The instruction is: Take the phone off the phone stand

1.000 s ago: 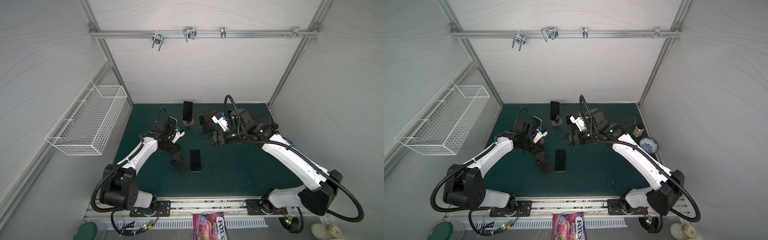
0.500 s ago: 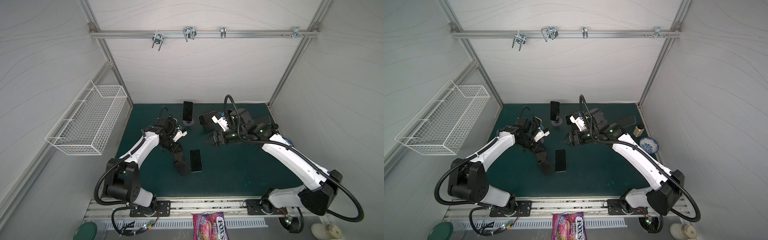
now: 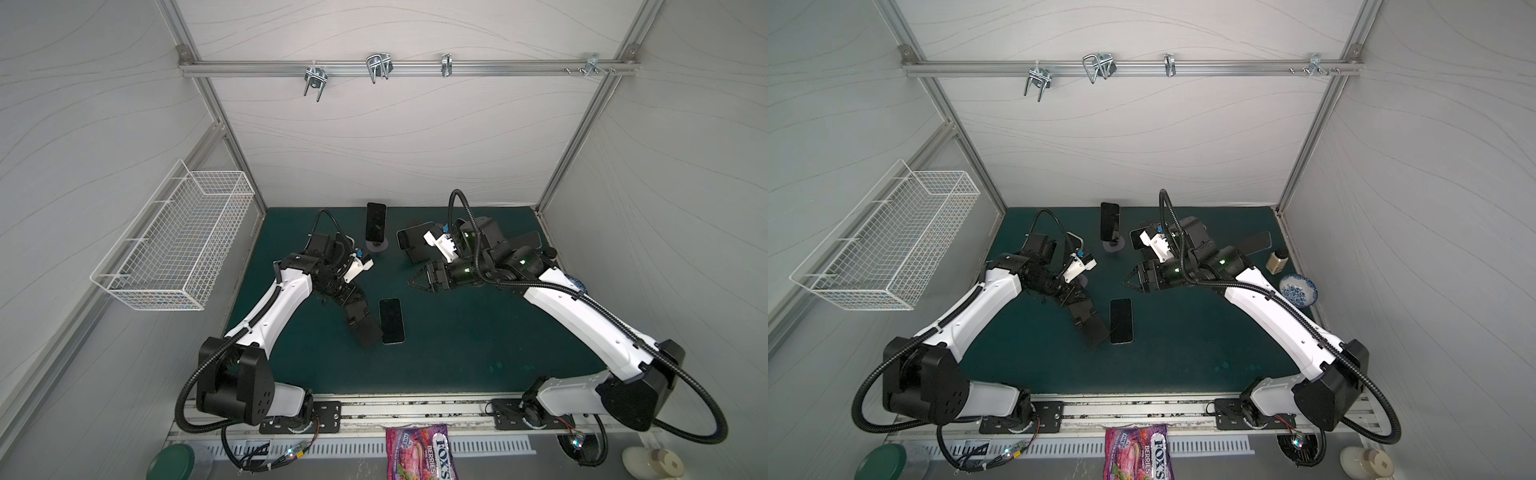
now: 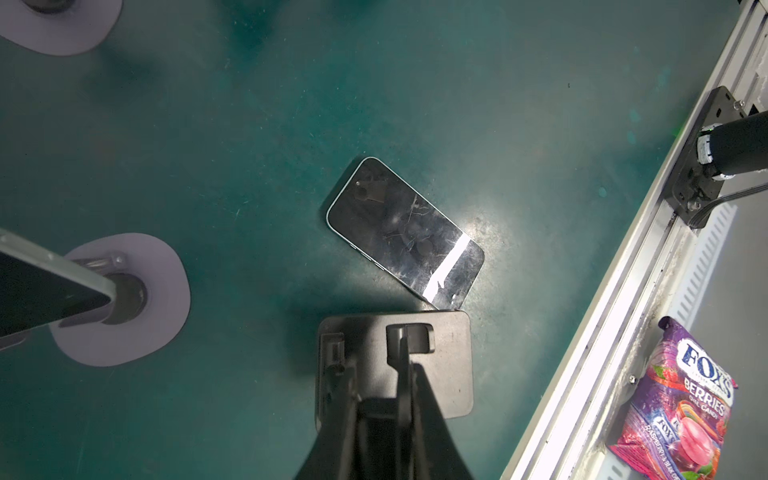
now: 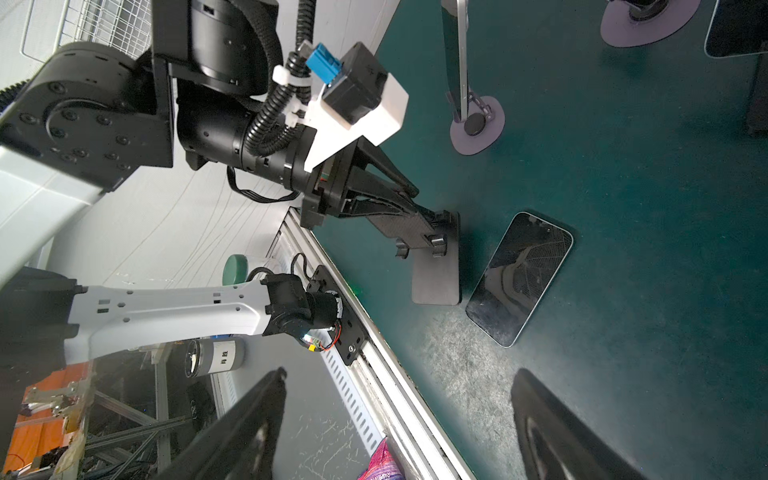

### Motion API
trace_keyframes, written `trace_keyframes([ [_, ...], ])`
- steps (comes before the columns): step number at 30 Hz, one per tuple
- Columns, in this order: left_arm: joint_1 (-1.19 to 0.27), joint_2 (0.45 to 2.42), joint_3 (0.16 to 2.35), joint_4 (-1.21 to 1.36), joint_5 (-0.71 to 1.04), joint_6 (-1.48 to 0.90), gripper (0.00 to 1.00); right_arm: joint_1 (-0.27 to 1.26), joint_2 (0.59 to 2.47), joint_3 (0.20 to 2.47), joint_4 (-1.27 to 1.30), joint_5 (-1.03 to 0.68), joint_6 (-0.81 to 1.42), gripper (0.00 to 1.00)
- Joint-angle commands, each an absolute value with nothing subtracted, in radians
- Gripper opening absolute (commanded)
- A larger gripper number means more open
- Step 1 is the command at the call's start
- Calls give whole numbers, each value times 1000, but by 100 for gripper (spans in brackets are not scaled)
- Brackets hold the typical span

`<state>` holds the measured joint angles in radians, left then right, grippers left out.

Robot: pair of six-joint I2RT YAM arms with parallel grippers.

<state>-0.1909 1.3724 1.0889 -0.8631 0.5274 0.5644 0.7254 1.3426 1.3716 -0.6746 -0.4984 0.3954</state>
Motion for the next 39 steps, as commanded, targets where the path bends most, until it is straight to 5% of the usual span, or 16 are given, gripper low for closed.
trace_keyframes([
  [1,-183,1351,1067,-842,572,638,0,730,1348,1408,-671,-517,401,86],
  [13,-166,1327,1016,-929,608,907,0,730,1367,1415,-672,-535,394,86],
  [39,173,1340,993,-781,479,893,0,731,1539,1701,-825,-620,323,85],
])
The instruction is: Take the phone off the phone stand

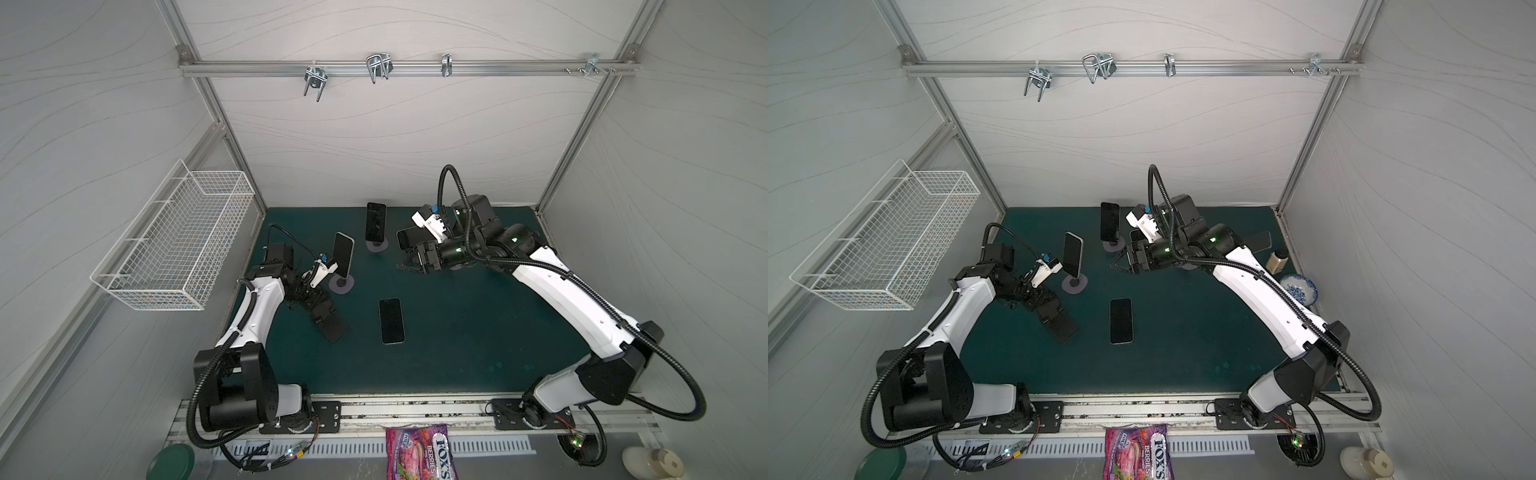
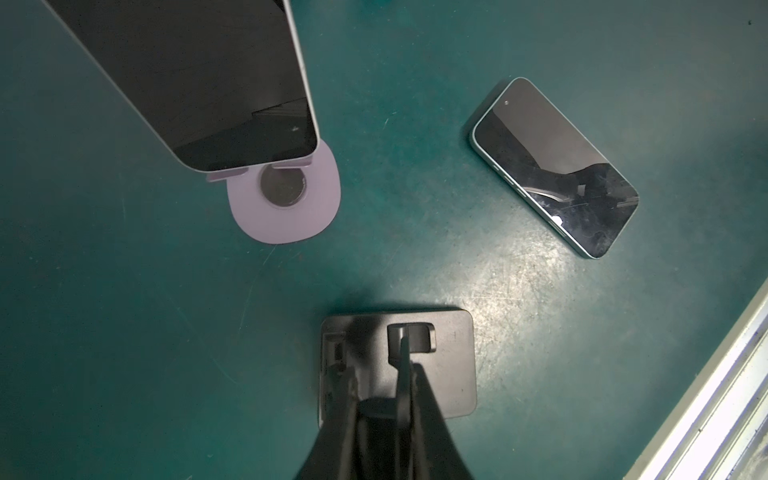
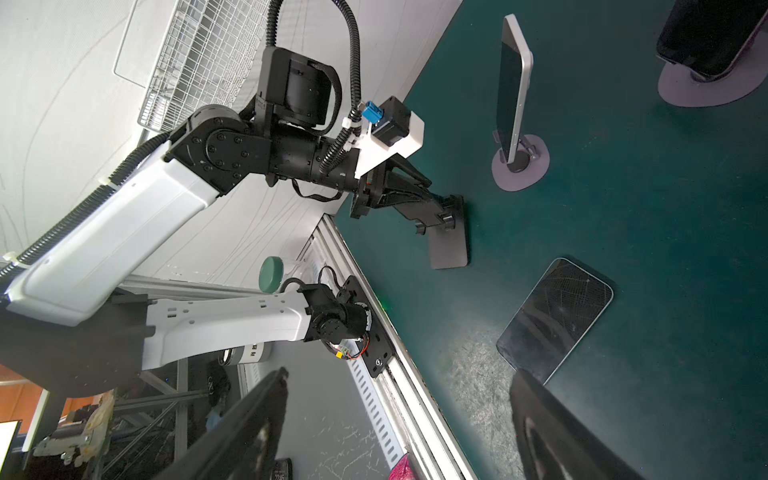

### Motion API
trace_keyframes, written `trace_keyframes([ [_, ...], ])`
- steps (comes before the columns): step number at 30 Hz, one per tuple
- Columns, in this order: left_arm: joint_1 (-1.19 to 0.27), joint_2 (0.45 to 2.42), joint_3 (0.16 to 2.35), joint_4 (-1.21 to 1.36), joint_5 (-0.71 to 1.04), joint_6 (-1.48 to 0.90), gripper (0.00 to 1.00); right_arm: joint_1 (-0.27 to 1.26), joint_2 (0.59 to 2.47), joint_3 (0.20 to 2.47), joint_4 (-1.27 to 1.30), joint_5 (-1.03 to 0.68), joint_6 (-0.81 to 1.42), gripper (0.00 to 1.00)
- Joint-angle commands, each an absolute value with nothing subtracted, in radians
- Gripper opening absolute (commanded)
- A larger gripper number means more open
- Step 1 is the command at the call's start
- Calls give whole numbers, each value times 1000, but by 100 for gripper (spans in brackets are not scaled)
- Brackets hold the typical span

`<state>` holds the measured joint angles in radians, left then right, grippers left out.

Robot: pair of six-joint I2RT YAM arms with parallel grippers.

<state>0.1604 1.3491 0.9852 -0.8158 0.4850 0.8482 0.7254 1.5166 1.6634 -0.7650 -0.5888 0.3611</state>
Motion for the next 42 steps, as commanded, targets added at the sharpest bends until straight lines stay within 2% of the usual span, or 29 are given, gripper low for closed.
trace_keyframes([
  [1,179,1334,979,-763,475,895,0,730,1547,1710,-825,-624,321,85],
  [9,182,1329,943,-698,473,876,0,730,1561,1703,-807,-629,332,85],
  [14,181,1326,950,-691,467,861,25,731,1544,1671,-792,-622,342,85],
  [19,180,1309,943,-680,463,852,38,734,1540,1664,-784,-623,353,85],
  [37,171,1175,1026,-692,512,766,41,755,1535,1652,-757,-604,376,84],
  [40,156,1177,1051,-678,519,723,45,762,1532,1645,-744,-596,383,84],
  [42,134,1184,1063,-645,502,679,55,763,1534,1639,-738,-593,387,85],
])
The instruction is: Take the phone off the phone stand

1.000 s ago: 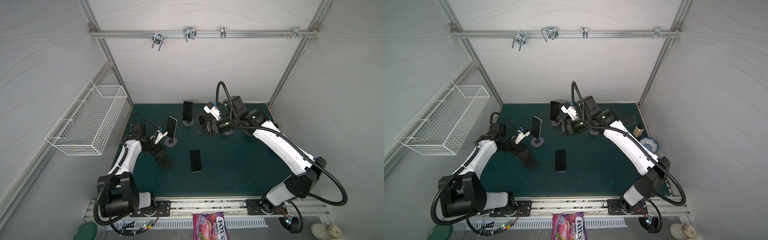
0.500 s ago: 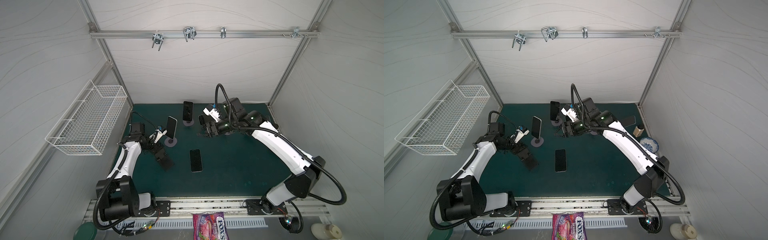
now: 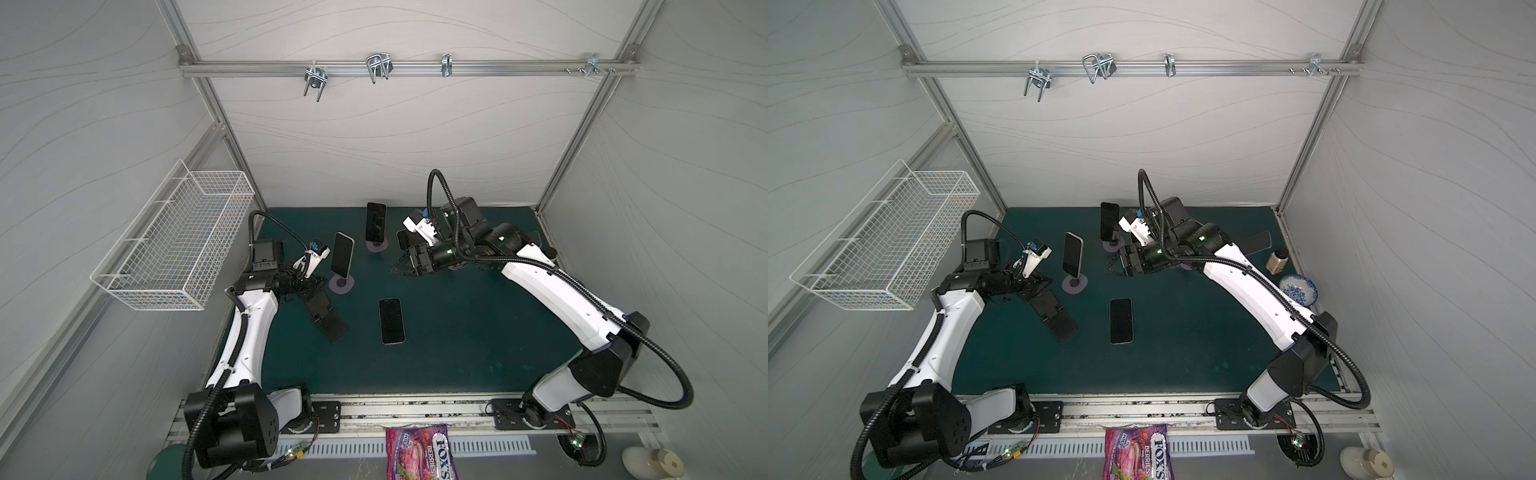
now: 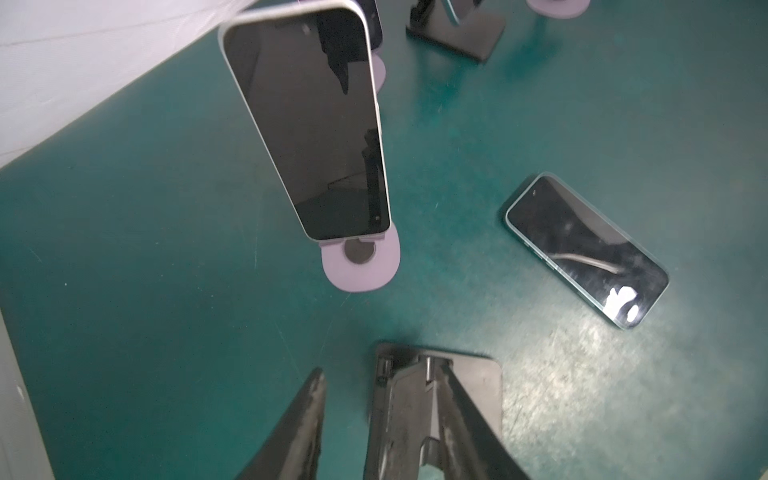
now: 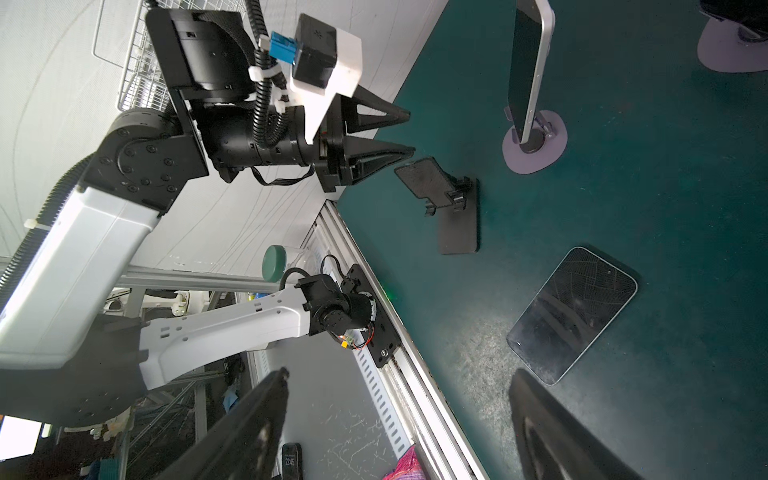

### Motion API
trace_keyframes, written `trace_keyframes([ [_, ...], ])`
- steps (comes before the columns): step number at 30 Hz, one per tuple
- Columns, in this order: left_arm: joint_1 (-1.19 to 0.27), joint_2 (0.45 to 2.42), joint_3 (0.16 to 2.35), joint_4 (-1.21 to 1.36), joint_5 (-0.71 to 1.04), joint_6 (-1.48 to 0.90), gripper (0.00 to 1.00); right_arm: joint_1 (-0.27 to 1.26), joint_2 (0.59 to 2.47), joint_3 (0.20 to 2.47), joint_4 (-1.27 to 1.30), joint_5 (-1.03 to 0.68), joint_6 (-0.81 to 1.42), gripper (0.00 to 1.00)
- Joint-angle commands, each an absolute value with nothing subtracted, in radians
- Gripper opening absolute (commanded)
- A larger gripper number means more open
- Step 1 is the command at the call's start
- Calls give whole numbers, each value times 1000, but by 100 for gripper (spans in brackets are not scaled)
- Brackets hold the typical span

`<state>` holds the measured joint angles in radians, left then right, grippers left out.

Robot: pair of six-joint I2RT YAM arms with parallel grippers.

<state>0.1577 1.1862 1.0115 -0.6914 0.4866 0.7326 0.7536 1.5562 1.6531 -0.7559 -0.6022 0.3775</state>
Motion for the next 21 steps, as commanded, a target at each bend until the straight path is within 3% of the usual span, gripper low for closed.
trace_keyframes([
  [1,124,1186,1067,-626,489,652,58,763,1533,1639,-735,-591,388,84],
  [3,100,1196,1074,-591,476,600,60,764,1535,1631,-724,-585,395,84],
  [6,73,1219,1078,-514,447,501,71,764,1535,1624,-704,-575,405,84],
  [15,68,1334,1147,-343,399,216,77,784,1523,1557,-606,-533,469,84],
  [21,64,1367,1094,-209,503,179,83,808,1534,1516,-550,-494,500,84],
])
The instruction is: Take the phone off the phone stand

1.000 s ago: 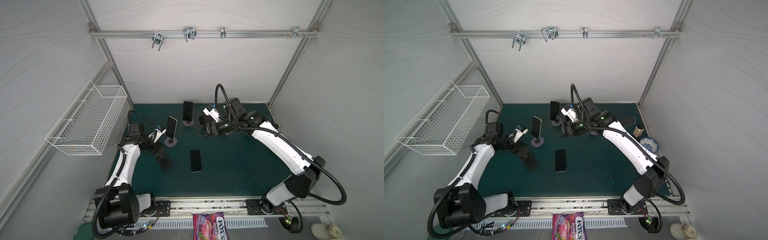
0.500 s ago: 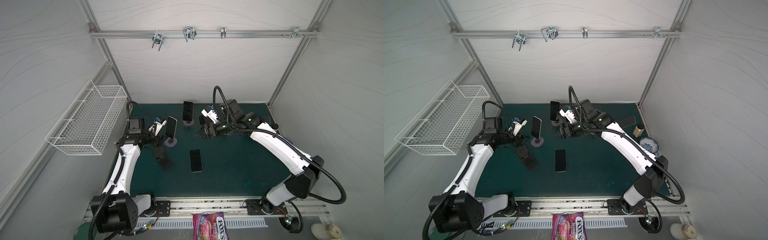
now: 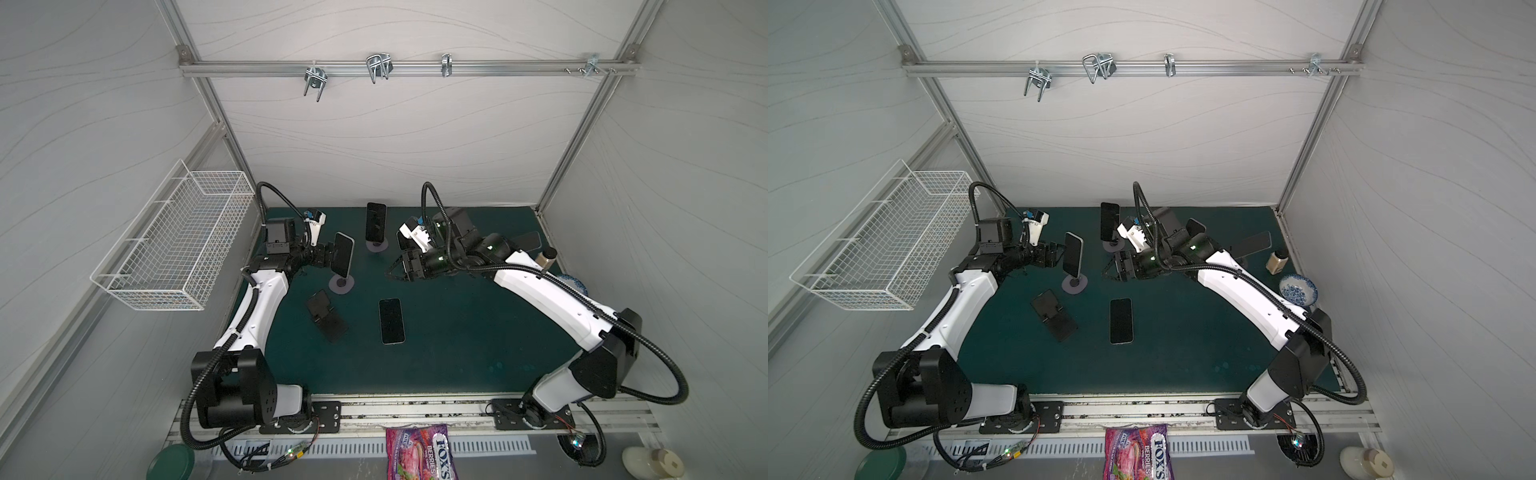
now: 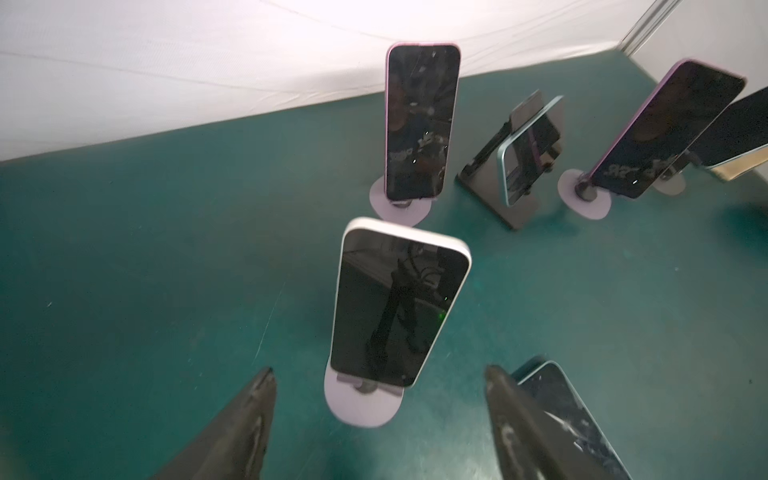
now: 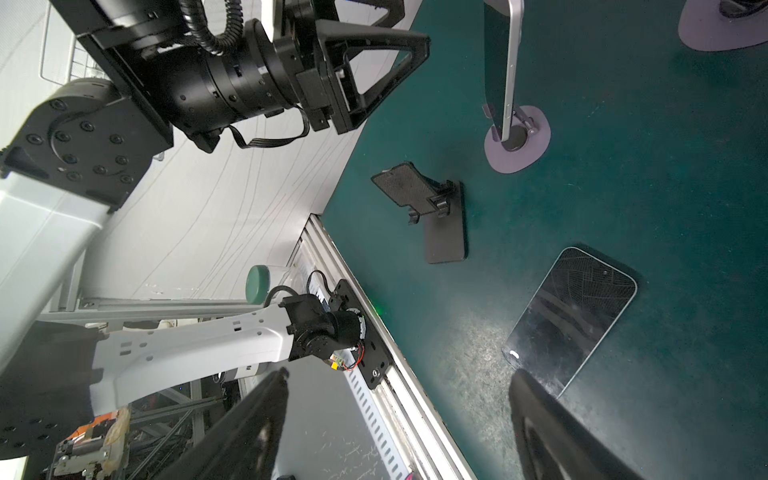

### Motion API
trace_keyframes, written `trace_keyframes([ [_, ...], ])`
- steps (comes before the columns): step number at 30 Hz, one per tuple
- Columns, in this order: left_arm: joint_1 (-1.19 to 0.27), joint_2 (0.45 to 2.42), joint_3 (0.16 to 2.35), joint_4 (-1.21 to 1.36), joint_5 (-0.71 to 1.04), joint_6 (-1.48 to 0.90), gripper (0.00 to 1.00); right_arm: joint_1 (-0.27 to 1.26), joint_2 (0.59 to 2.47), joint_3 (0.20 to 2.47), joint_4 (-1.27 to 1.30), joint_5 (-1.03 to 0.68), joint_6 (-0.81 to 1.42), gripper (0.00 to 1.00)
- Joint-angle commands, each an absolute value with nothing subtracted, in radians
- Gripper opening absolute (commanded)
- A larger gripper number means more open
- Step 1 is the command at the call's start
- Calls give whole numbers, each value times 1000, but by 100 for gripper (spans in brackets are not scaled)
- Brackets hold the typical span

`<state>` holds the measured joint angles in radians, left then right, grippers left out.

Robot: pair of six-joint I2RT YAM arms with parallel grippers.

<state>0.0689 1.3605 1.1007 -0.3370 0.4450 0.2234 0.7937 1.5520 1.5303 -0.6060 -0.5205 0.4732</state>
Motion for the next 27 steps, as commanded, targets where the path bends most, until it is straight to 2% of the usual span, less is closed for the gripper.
trace_keyframes([
  [1,64,1366,1076,-176,510,169,83,815,1535,1508,-536,-490,507,84],
  [6,64,1408,1077,-133,544,167,87,837,1551,1496,-517,-454,515,84],
  [8,64,1431,1095,-141,552,189,98,839,1562,1498,-512,-453,519,84],
  [15,64,1472,1129,-194,598,286,99,840,1608,1523,-510,-464,511,84],
  [27,34,1488,1104,-116,559,251,99,839,1632,1532,-489,-477,523,84],
])
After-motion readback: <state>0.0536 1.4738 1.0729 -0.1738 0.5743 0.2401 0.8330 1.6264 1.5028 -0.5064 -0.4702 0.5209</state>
